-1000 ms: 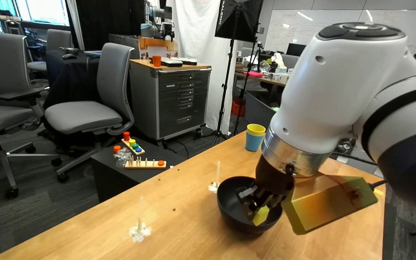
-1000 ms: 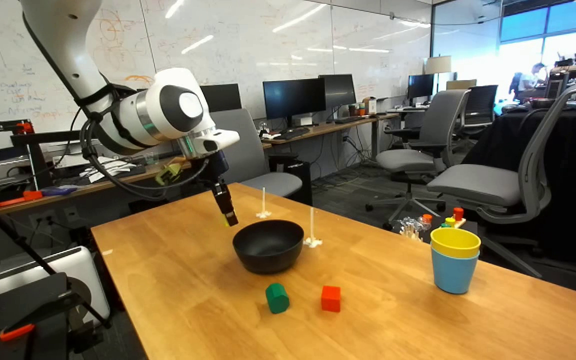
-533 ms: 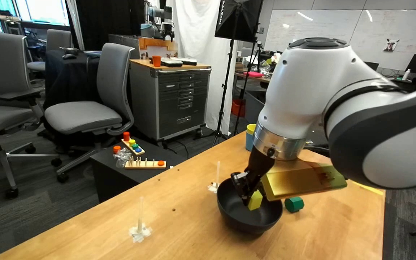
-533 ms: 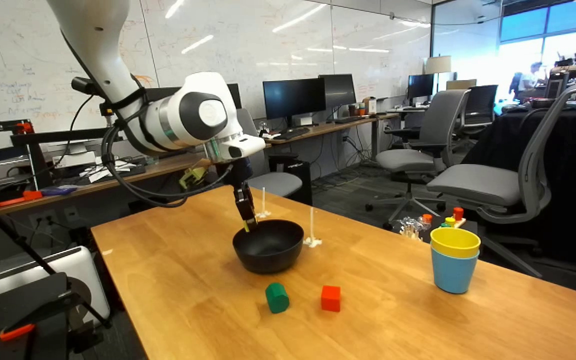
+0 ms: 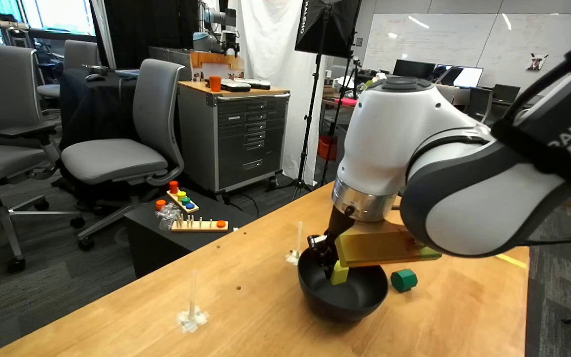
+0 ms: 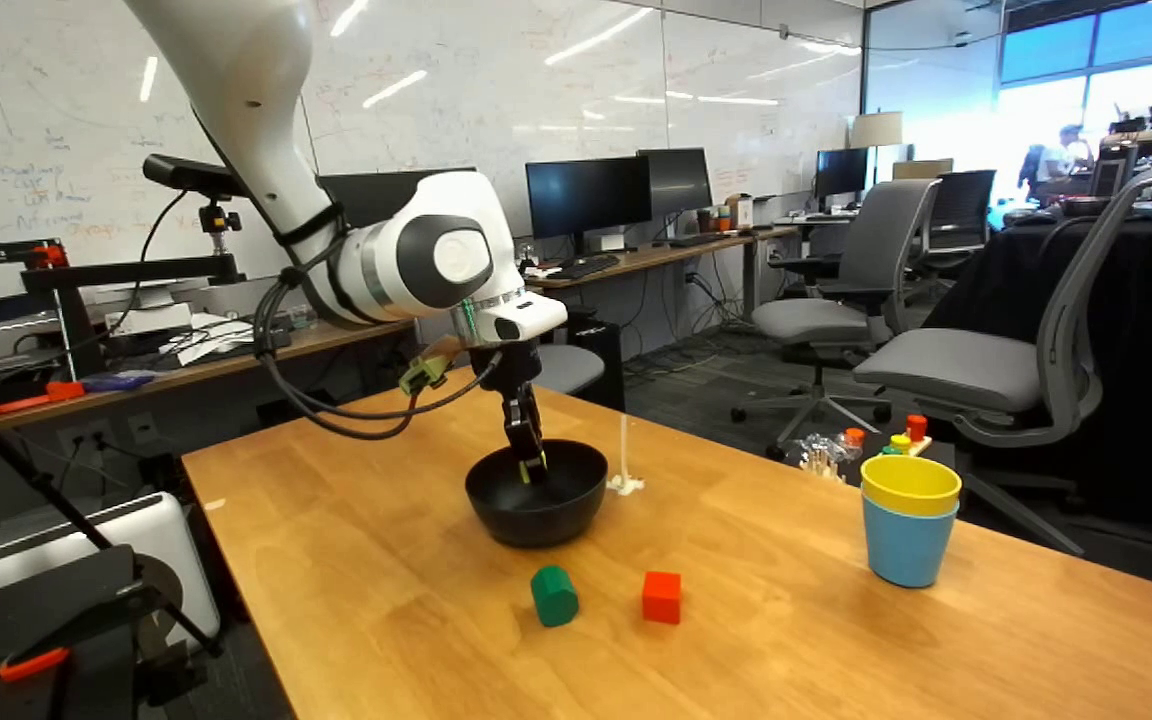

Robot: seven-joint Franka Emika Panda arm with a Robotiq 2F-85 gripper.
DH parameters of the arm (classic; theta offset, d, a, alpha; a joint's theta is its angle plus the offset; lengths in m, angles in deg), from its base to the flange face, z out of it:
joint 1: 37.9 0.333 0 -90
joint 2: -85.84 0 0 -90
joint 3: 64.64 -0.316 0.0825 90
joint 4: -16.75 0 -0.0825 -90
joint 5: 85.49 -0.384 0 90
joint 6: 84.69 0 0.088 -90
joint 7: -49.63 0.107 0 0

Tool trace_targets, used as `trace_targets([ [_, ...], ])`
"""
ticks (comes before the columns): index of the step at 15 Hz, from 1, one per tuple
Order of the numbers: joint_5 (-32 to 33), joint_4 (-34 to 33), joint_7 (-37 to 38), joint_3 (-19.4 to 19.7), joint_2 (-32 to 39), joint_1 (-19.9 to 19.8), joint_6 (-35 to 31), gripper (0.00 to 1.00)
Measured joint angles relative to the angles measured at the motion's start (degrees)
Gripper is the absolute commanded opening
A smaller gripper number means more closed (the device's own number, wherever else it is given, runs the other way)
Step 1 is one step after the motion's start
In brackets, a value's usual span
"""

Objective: Put the yellow, green and orange blocks inside the black bowl

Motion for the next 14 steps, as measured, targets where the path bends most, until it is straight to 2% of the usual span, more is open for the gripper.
trace_targets([
  [4,-1.31,-0.62,-0.32,1.19,3.41,0.94,-0.16,0.08],
  [5,-1.47,-0.67,-0.43,1.48,3.99,1.16,-0.26,0.12],
  [6,-1.57,-0.73,-0.5,1.74,4.43,1.39,-0.32,0.4],
  [7,-1.64,-0.82,-0.56,1.93,4.74,1.62,-0.32,0.58],
  [12,-2.33,-1.03,-1.61,2.07,4.96,3.1,-0.32,0.96],
  [14,-2.62,-1.21,-2.19,2.04,4.74,3.78,-0.32,1.0],
])
